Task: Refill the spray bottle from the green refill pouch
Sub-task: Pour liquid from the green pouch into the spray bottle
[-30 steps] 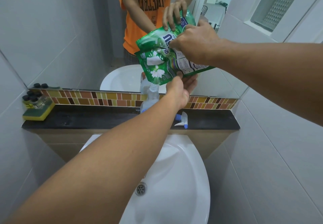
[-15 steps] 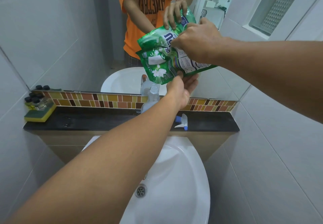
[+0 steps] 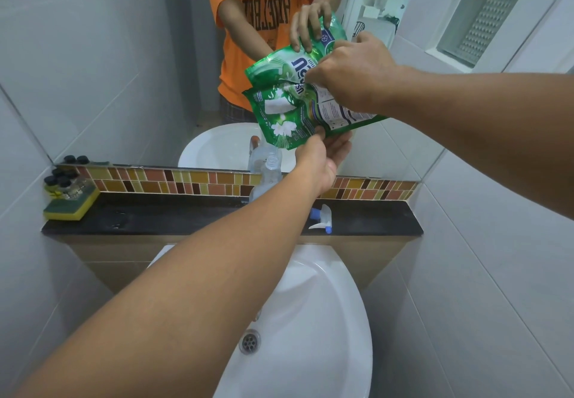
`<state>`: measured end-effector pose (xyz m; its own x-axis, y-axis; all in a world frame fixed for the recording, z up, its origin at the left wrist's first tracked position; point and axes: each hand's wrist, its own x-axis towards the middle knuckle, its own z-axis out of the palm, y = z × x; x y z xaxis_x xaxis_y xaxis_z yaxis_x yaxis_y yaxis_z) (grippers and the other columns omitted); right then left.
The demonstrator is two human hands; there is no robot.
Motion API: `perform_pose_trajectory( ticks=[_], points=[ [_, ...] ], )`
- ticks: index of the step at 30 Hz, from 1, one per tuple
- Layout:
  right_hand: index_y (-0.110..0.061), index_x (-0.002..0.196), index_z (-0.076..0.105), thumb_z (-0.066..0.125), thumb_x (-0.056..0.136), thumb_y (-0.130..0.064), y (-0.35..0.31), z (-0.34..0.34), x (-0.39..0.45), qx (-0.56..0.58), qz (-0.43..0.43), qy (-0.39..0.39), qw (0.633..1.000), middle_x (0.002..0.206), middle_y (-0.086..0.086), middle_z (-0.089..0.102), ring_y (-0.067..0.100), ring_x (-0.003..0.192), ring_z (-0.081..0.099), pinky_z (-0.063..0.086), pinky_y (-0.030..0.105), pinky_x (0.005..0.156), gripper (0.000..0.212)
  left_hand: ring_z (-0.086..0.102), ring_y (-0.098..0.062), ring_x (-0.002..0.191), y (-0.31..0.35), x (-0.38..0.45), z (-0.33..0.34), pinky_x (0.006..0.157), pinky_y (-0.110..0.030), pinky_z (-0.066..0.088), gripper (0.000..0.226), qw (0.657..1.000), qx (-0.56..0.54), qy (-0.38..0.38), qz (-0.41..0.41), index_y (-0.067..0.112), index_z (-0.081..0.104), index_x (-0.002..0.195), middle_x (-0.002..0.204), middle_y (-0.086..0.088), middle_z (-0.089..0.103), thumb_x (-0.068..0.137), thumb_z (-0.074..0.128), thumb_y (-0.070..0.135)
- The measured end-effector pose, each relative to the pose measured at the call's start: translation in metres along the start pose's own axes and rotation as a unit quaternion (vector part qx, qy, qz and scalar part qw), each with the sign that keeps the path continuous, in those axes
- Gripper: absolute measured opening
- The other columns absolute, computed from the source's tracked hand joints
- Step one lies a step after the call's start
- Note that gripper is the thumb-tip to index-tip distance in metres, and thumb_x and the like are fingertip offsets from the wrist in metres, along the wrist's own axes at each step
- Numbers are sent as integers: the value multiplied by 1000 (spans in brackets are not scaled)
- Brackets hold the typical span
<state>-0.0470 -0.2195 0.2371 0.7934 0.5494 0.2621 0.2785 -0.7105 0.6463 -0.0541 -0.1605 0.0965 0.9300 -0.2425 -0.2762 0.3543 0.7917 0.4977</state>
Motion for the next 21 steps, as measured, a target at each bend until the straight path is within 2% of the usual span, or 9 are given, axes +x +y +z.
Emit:
perform_pose_trajectory(
  ticks=[4,9,12,21],
  points=[
    [-27,110,66,59,98,-13,4,-1,0,-2,3,4,1000,95,6,69,30,95,60,29,41,72,20,72,-27,82,2,-2,1,74,-39,62,33,1000,-2,-1,1,0,54,132,100,-21,71,107,44,18],
    [-30,119,65,64,98,-22,8,-4,0,-3,-2,2,1000,104,7,70,31,99,59,31,41,73,22,72,-26,83,3,-5,3,74,-38,62,31,1000,3,-2,3,2,56,132,103,-20,72,107,42,16],
    [-29,118,66,64,98,-23,10,-4,1,-6,0,4,1000,104,7,70,31,99,59,31,42,73,21,72,-26,86,5,-5,4,74,-37,62,32,1000,4,1,3,3,56,132,109,-21,71,107,42,16],
    [-29,115,66,64,98,-21,11,-5,3,-8,-1,9,1000,102,6,70,31,97,59,32,41,72,19,72,-26,85,7,-3,3,72,-37,62,31,1000,-1,5,8,2,57,131,111,-21,71,107,41,14]
  ],
)
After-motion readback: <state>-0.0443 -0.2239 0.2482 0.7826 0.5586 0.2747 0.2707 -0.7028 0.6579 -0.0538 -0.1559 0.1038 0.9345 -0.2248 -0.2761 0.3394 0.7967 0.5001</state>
